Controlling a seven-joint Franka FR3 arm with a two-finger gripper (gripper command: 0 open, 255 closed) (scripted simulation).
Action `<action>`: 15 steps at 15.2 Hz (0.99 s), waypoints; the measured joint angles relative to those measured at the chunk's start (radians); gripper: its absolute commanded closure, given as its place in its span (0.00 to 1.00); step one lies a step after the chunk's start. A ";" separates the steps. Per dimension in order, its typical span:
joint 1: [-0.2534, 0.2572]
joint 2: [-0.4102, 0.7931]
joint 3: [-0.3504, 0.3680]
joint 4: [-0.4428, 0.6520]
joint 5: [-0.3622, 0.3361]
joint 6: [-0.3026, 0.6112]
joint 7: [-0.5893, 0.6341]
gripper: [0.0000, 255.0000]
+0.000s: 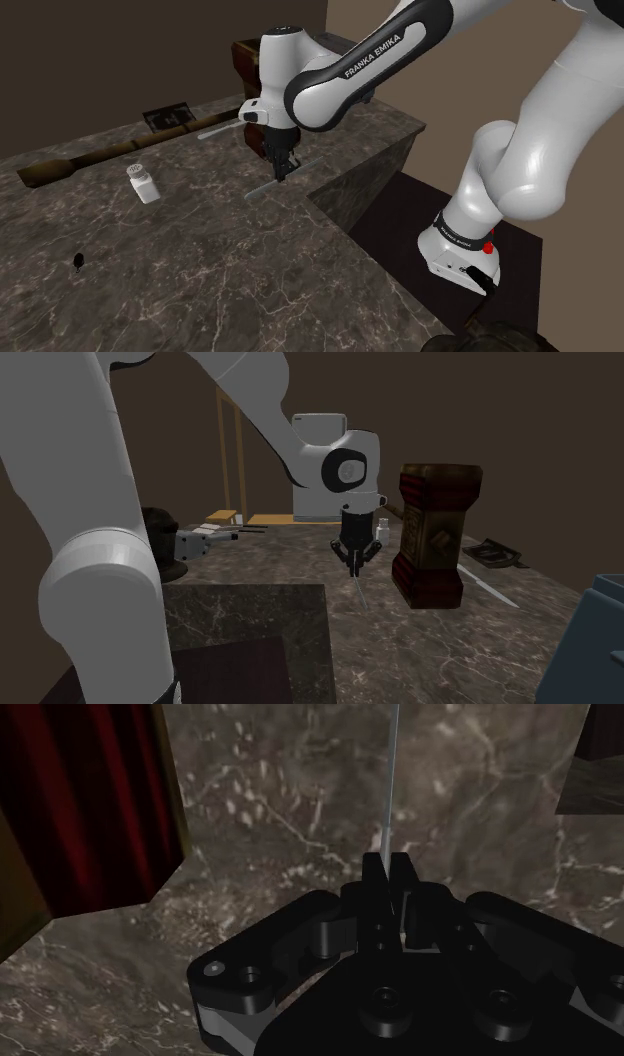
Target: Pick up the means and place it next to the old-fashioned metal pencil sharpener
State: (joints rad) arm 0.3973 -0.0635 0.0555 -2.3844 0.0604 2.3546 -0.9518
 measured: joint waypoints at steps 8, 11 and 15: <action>0.001 -0.043 0.001 0.023 0.000 -0.066 0.005 1.00; 0.000 -0.064 0.000 0.043 -0.001 -0.107 0.005 1.00; -0.002 -0.091 -0.003 0.077 -0.002 -0.167 0.004 1.00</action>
State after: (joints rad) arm 0.3954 -0.1543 0.0525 -2.3073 0.0582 2.1873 -0.9479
